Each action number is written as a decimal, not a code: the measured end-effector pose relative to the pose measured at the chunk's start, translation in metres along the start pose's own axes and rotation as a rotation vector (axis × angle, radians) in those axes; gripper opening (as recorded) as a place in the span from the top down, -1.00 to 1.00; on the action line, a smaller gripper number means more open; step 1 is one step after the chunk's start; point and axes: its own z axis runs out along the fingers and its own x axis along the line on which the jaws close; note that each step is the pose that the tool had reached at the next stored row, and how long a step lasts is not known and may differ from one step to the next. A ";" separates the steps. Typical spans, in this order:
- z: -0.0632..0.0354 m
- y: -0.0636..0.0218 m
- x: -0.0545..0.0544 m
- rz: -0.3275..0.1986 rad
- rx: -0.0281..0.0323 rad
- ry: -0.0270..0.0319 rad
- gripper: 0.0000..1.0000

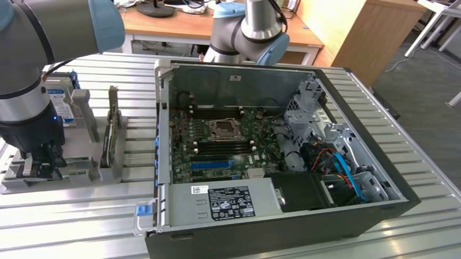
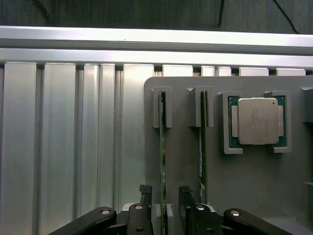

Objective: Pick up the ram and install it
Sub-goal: 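Pick up the ram and move it above insertion slot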

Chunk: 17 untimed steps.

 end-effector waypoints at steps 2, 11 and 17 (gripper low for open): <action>0.0000 -0.0001 0.000 0.000 -0.0001 0.0000 0.29; -0.0001 -0.0001 0.003 0.000 -0.0001 0.0001 0.29; 0.0030 -0.0003 0.003 0.000 -0.0001 0.0000 0.29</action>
